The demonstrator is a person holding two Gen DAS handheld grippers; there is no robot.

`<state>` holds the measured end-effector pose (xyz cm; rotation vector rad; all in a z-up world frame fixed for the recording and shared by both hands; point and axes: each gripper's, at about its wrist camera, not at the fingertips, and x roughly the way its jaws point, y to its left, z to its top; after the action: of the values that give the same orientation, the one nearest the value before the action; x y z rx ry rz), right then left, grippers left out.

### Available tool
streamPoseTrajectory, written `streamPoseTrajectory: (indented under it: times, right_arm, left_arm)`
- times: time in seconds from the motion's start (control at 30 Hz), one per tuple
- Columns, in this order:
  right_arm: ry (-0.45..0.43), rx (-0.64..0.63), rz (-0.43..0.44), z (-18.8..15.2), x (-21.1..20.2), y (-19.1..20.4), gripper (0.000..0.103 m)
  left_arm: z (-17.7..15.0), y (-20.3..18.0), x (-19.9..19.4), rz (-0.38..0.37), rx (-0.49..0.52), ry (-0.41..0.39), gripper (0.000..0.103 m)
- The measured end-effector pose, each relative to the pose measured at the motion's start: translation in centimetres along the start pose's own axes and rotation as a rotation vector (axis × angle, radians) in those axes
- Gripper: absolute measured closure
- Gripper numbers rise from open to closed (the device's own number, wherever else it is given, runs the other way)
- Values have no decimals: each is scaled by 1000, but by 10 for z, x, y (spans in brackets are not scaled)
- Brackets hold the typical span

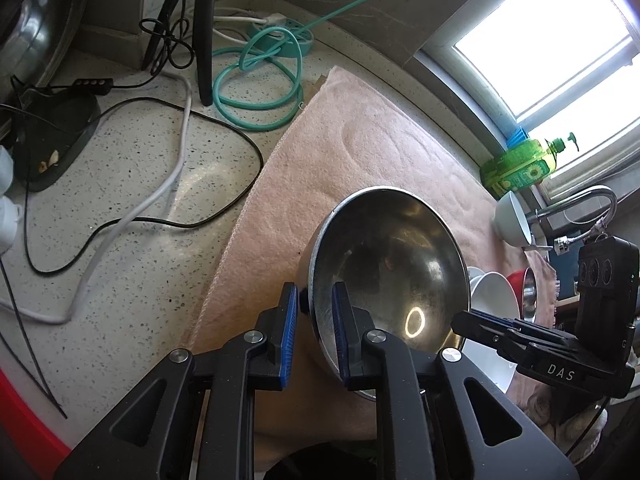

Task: Organize plates and bowls
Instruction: 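Lift the steel bowl and carry it beside the plate stack, then lower the steel bowl onto the towel and open the right gripper, then move the right gripper to the red-outside steel bowl rim and grasp it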

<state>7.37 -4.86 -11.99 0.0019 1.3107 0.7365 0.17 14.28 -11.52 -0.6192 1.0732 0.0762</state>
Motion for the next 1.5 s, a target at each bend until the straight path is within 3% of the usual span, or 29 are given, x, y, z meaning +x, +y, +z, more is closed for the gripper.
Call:
streamPoseTrajectory:
  times: [0.07,0.1,0.13,0.2,0.27,0.37,0.43,0.5,1.1,1.5]
  right_arm:
    - [-23,-15,-7,1,-6,2,56]
    - [-34,-21,-10,1,-9,3,49]
    - [-47,-29,-13,1,-13,5,46]
    - [-73,-50,-30,2,-20,8,42]
    - [-101,-71,-39,1,-27,10,31]
    - [-139,-95,-54,-2,-39,10,25]
    - [-160,-105,-56,-4,-47,7,22]
    - [-184,-104,-62,-5,-54,3,18]
    - [-401,-30,-210,-39,-128,-91,18]
    - [-410,91,-348,-59,-154,-169,18]
  left_arm:
    - [1,-2,-3,6,12,-7,85]
    - [1,-3,-5,12,17,-16,80]
    - [1,-4,-7,17,21,-25,75]
    - [3,-7,-10,24,30,-40,74]
    - [4,-10,-13,27,36,-54,72]
    - [4,-18,-19,18,52,-75,60]
    - [5,-25,-22,26,61,-91,42]
    - [6,-32,-24,17,71,-106,39]
    - [-2,-134,-1,-50,298,-109,39]
    - [-21,-205,31,-109,417,-69,39]
